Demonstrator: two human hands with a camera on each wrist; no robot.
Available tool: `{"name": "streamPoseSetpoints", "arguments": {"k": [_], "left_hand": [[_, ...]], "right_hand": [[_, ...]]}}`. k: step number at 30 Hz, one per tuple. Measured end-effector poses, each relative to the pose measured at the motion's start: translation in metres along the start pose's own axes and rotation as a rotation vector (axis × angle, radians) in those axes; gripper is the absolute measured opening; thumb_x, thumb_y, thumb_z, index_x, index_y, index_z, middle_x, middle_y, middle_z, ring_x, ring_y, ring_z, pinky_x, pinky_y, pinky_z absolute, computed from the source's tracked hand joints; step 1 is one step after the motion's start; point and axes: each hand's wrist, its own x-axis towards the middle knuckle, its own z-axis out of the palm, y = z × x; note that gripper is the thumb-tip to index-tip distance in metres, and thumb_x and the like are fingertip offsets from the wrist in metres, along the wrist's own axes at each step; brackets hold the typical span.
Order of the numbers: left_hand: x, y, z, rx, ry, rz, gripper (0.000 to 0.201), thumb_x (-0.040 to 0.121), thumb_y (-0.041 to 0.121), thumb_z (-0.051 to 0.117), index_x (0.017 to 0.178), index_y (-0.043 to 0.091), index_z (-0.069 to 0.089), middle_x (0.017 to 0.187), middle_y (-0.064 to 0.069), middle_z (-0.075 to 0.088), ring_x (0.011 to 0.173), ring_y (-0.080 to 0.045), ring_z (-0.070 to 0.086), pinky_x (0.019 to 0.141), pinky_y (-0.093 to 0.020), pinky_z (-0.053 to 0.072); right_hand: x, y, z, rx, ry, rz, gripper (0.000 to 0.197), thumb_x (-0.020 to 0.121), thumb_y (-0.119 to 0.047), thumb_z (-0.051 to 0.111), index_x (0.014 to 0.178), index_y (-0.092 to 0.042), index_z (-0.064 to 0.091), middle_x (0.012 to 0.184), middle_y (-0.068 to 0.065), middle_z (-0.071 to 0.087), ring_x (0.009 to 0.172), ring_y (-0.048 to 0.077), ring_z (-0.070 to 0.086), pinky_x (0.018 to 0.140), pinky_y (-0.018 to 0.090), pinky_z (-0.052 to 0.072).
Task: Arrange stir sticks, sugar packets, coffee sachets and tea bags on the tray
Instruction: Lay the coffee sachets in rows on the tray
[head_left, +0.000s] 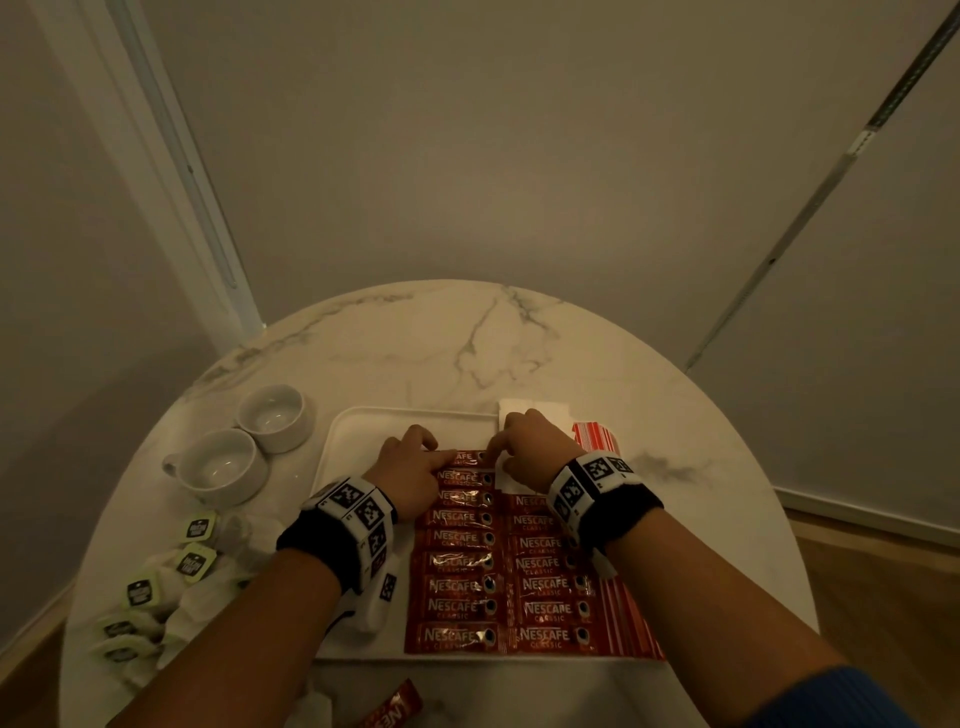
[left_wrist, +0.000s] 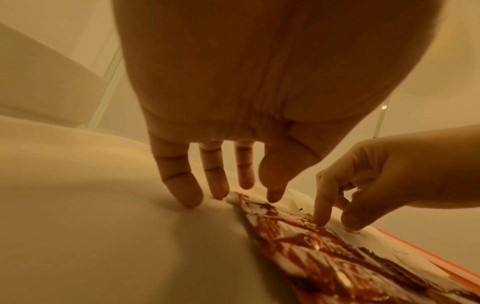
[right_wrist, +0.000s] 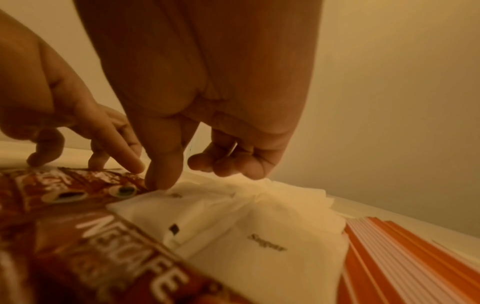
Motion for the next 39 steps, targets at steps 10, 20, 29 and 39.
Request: {"name": "streamPoseSetpoints", "arguments": {"k": [10, 20, 29, 39], "left_hand": [[-0.001, 0.002, -0.001, -0.009, -0.012, 0.025, 0.051, 0.093, 0.011, 0.041, 0.139, 0.032, 0.044, 0.136, 0.003, 0.03, 0.124, -0.021, 0.028, 0.114, -0.035, 0.024], [-0.002, 0.007, -0.002, 0.019, -0.019, 0.02, 0.052, 0.092, 0.011, 0.041, 0.14, 0.031, 0.044, 0.139, 0.001, 0.029, 0.127, -0.021, 0.028, 0.114, -0.038, 0.025], [-0.002, 0.007, -0.003, -0.006, 0.016, 0.017, 0.049, 0.091, 0.015, 0.046, 0.137, 0.031, 0.047, 0.139, 0.0, 0.032, 0.127, -0.022, 0.03, 0.112, -0.04, 0.029], [-0.009, 0.004, -0.011, -0.168, 0.146, -0.03, 0.049, 0.09, 0.022, 0.053, 0.137, 0.03, 0.047, 0.148, 0.001, 0.016, 0.134, -0.023, 0.025, 0.114, -0.039, 0.026]], "right_hand": [[-0.002, 0.004, 0.001, -0.026, -0.012, -0.01, 0.034, 0.092, -0.01, 0.05, 0.114, -0.029, 0.068, 0.116, 0.004, 0.051, 0.115, 0.022, 0.042, 0.098, 0.033, 0.038], [-0.002, 0.007, 0.001, 0.061, 0.009, -0.027, 0.034, 0.09, -0.004, 0.051, 0.109, -0.026, 0.069, 0.107, 0.004, 0.054, 0.104, 0.021, 0.052, 0.083, 0.024, 0.039], [0.002, 0.005, 0.006, 0.022, 0.039, -0.007, 0.041, 0.093, -0.011, 0.045, 0.128, -0.027, 0.059, 0.116, 0.004, 0.05, 0.114, 0.022, 0.041, 0.098, 0.033, 0.037], [-0.006, 0.004, 0.007, 0.045, 0.134, 0.005, 0.038, 0.093, -0.014, 0.049, 0.129, -0.024, 0.058, 0.117, 0.005, 0.049, 0.114, 0.023, 0.04, 0.099, 0.032, 0.037]]}}
